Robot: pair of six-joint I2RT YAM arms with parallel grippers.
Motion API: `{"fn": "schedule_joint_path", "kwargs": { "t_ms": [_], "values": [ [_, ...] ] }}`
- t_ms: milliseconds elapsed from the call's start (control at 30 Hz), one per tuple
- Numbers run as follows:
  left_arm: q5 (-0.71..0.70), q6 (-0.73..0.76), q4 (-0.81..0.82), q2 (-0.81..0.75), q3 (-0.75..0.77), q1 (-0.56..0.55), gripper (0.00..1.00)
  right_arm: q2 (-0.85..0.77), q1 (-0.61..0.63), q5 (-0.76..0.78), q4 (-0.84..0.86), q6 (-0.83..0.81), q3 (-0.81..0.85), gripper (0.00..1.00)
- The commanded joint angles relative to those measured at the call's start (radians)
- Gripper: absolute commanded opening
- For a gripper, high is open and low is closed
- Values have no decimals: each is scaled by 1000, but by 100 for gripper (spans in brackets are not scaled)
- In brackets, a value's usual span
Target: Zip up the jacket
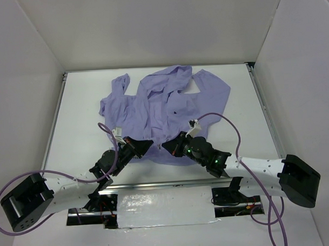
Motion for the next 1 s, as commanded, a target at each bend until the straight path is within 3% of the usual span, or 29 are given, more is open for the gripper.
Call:
{"fn": "schedule_joint_path", "kwargs": {
  "t_ms": [0, 967],
  "values": [
    [-13, 38, 37, -26, 30, 1, 0, 7, 4, 21, -3, 1, 44, 0],
    [-34, 43, 15, 5, 46, -8, 0, 15, 5, 23, -19, -4, 68, 0]
  ]
}}
